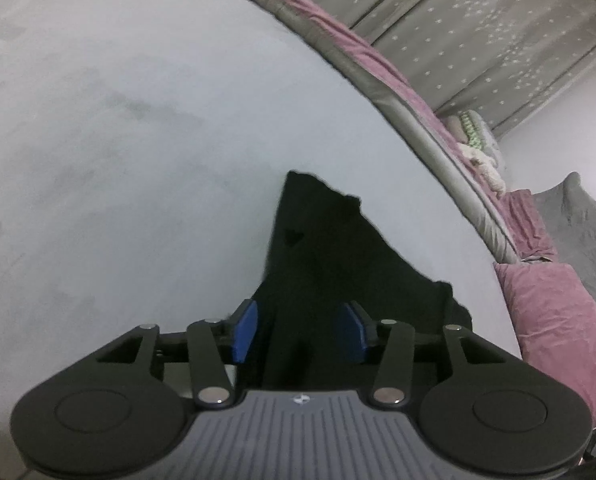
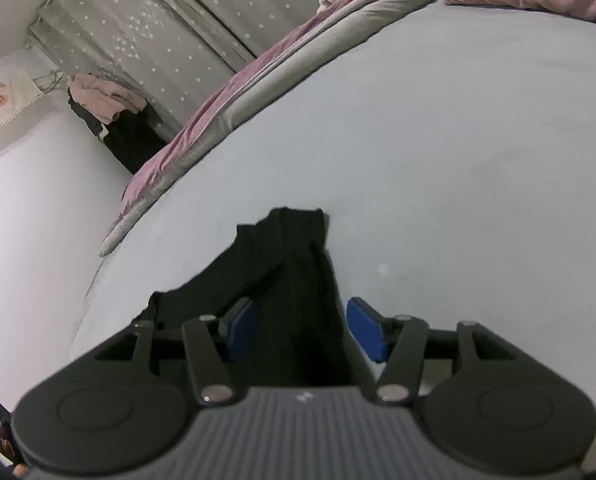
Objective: Fold clothes
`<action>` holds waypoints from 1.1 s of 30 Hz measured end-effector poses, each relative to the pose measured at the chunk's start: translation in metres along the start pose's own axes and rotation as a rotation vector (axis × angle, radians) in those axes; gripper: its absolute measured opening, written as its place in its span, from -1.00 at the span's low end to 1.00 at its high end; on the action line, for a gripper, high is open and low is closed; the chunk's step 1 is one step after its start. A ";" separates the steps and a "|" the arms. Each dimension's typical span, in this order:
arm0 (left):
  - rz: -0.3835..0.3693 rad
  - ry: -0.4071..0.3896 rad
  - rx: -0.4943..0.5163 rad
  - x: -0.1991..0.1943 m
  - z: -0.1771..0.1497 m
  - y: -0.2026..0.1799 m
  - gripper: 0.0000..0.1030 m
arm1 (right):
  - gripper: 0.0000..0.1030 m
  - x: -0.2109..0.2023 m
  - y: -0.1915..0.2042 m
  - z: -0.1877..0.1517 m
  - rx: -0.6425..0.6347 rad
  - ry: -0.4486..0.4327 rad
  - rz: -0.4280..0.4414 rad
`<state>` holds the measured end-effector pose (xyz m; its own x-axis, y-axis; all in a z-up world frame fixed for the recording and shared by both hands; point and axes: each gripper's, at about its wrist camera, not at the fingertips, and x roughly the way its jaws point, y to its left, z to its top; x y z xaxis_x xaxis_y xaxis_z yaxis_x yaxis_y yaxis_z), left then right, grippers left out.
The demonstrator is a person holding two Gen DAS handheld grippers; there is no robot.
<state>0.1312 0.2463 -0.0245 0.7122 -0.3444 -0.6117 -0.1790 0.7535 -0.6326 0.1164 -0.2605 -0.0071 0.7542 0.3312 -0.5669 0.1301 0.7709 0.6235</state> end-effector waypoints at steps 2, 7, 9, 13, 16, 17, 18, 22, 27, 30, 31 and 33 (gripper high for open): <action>0.014 0.016 -0.013 -0.006 -0.004 0.003 -0.09 | 0.08 -0.009 -0.003 -0.005 0.010 0.005 -0.003; 0.038 0.040 -0.051 -0.023 -0.016 0.009 -0.09 | 0.09 -0.031 -0.011 -0.017 0.044 0.017 -0.001; 0.040 0.053 -0.068 -0.028 -0.022 0.012 -0.09 | 0.09 -0.040 -0.013 -0.022 0.056 0.022 0.003; 0.025 0.075 -0.117 -0.033 -0.036 0.016 -0.09 | 0.11 -0.052 -0.014 -0.035 0.077 0.033 0.026; 0.003 0.081 -0.150 -0.034 -0.047 0.016 -0.09 | 0.11 -0.054 -0.014 -0.047 0.096 0.049 0.041; -0.010 0.079 -0.161 -0.033 -0.051 0.016 -0.09 | 0.11 -0.053 -0.014 -0.051 0.106 0.054 0.046; -0.024 0.077 -0.172 -0.031 -0.054 0.016 -0.09 | 0.11 -0.052 -0.013 -0.055 0.115 0.059 0.053; -0.079 0.056 -0.249 -0.022 -0.065 0.021 -0.09 | 0.11 -0.042 -0.008 -0.068 0.130 0.072 0.073; -0.087 0.000 -0.260 -0.012 -0.072 0.019 -0.09 | 0.10 -0.027 -0.005 -0.073 0.158 0.033 0.081; -0.077 -0.047 -0.261 -0.005 -0.075 0.013 -0.09 | 0.08 -0.019 -0.003 -0.075 0.163 -0.006 0.078; -0.073 -0.061 -0.259 -0.004 -0.075 0.012 -0.09 | 0.08 -0.016 -0.001 -0.076 0.160 -0.018 0.075; -0.060 -0.093 -0.250 0.000 -0.075 0.008 -0.10 | 0.04 -0.012 0.001 -0.077 0.153 -0.042 0.067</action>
<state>0.0788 0.2099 -0.0654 0.7836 -0.3227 -0.5309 -0.2887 0.5677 -0.7710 0.0577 -0.2218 -0.0410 0.7904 0.3532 -0.5005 0.1731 0.6549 0.7356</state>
